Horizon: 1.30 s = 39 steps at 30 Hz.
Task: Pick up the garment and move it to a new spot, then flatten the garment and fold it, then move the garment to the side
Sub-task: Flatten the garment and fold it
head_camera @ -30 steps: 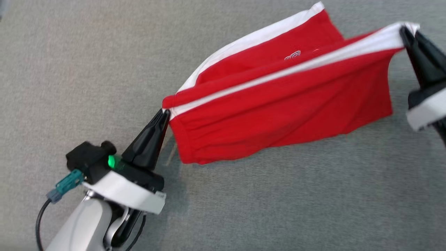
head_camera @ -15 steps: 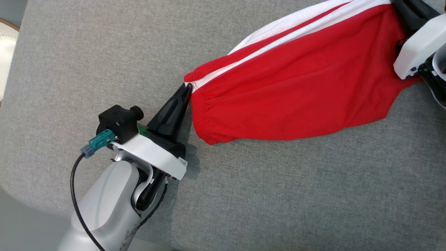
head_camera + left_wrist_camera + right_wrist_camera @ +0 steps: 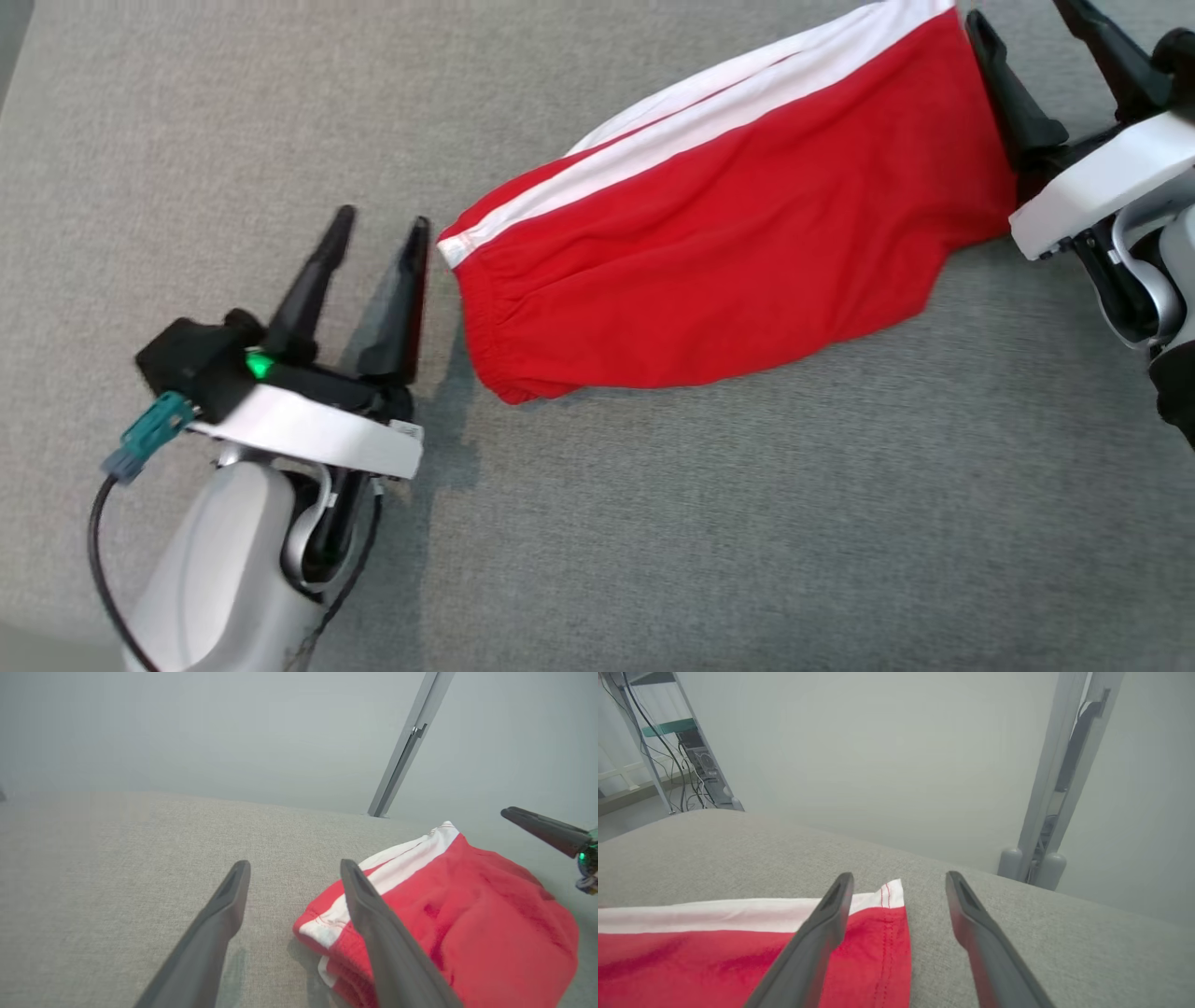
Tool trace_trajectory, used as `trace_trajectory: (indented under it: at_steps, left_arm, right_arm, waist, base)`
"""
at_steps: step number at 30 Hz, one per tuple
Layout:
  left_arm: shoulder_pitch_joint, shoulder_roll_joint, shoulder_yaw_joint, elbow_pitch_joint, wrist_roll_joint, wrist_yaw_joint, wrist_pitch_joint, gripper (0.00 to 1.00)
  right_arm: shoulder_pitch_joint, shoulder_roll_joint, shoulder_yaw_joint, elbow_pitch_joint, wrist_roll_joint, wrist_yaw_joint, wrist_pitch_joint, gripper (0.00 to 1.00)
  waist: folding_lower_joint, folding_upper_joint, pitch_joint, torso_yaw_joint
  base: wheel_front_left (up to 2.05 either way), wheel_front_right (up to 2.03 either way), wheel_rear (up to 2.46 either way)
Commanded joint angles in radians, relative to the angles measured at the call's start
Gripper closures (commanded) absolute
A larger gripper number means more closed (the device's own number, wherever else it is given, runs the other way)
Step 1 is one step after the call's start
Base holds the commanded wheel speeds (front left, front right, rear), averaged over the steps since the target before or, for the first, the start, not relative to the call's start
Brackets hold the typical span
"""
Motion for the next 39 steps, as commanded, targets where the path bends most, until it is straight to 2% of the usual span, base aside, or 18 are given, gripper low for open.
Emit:
trace_trajectory:
  at_steps: [1, 3, 10, 18, 25, 39]
  left_arm:
    - [0.029, -0.005, 0.059, -0.040, 0.047, 0.015, -0.004, 0.00]
    - [0.039, -0.013, 0.082, -0.056, 0.069, 0.019, -0.004, 0.00]
    - [0.083, -0.039, 0.191, -0.122, 0.206, 0.022, -0.004, 0.00]
    - [0.129, -0.039, 0.226, -0.093, 0.277, 0.003, -0.004, 0.00]
    - [0.160, -0.029, 0.224, -0.054, 0.283, -0.007, -0.004, 0.00]
    - [0.132, -0.026, 0.223, -0.034, 0.277, -0.015, -0.004, 0.00]
  right_arm:
    - [0.046, 0.011, -0.079, -0.063, -0.047, -0.001, -0.008, 0.00]
    - [0.074, 0.018, -0.116, -0.091, -0.073, -0.001, -0.008, 0.00]
    - [0.274, 0.090, -0.346, -0.279, -0.256, -0.001, -0.008, 0.00]
    - [0.499, 0.155, -0.497, -0.398, -0.340, -0.001, -0.006, 0.00]
    - [0.600, 0.188, -0.538, -0.437, -0.355, -0.001, -0.006, 0.00]
    - [0.583, 0.172, -0.551, -0.432, -0.350, -0.001, -0.006, 0.00]
  waist:
    - [0.0000, 0.0000, -0.038, -0.041]
    - [0.0000, 0.0000, -0.045, -0.048]
    - [0.0000, 0.0000, -0.096, -0.094]
    - [0.0000, 0.0000, -0.137, -0.124]
    - [0.0000, 0.0000, -0.152, -0.151]
    - [0.0000, 0.0000, -0.159, -0.134]
  base:
    - [0.00, 0.00, 0.00]
    - [0.00, 0.00, 0.00]
    - [0.00, 0.00, 0.00]
    - [0.00, 0.00, 0.00]
    - [0.00, 0.00, 0.00]
    - [0.00, 0.00, 0.00]
